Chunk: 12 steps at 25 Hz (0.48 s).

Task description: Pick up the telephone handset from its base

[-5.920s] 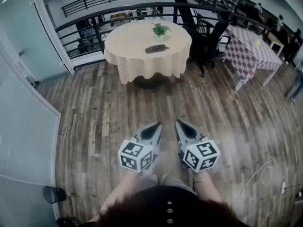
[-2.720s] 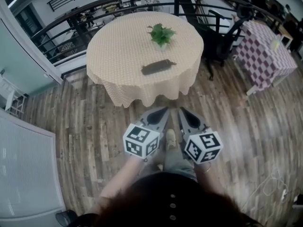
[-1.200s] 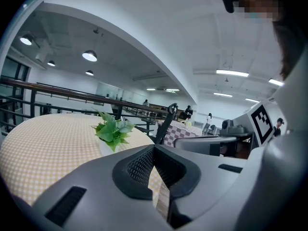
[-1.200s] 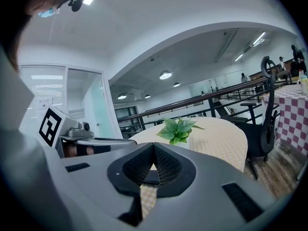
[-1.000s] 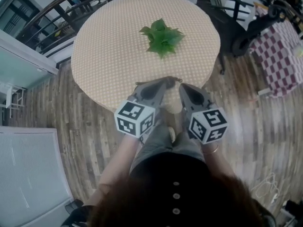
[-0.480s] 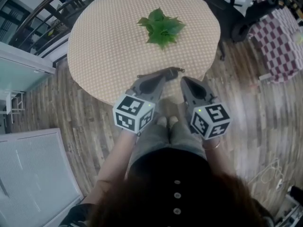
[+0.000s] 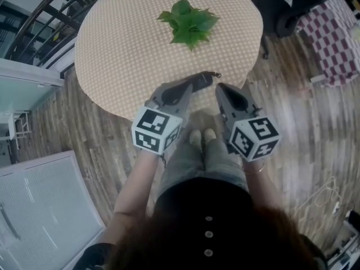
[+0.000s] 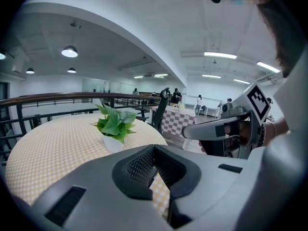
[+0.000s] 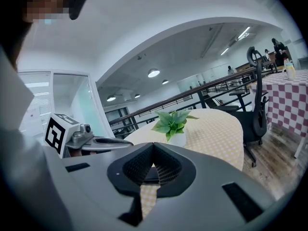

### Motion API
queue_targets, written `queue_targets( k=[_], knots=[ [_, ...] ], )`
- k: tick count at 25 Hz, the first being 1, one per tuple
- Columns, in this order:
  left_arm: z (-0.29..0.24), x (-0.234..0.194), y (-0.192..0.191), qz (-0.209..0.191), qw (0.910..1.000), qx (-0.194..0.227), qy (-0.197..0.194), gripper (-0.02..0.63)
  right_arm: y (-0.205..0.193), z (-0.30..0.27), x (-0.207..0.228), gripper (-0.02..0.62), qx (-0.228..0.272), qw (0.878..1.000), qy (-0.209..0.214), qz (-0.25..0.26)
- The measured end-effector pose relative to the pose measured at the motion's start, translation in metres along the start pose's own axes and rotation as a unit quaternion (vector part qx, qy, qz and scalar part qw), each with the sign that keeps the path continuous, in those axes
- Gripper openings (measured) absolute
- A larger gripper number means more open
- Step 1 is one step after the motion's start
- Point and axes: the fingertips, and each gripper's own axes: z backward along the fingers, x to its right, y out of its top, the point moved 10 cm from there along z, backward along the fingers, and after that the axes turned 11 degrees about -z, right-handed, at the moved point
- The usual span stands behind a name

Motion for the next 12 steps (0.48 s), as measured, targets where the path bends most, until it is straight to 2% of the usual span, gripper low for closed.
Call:
queue_targets(
  k=[5, 9, 12],
  knots=[
    [-0.010, -0.002, -0.008, -0.036, 0.9990, -0.021, -0.018, 0.006, -0.003, -0.006, 0.004, 0.009, -0.003, 1.000, 0.003, -0.013],
    [-0.019, -0.007, -0.014, -0.043, 0.9979, -0.041, -0.025, 0.014, -0.006, -0.012, 0.009, 0.009, -0.006, 1.000, 0.000, -0.018],
    [-0.025, -0.010, -0.020, -0.045, 0.9969, -0.056, -0.032, 0.050, -0.010, -0.016, 0.015, 0.008, -0.011, 1.000, -0.005, -0.025]
  ],
)
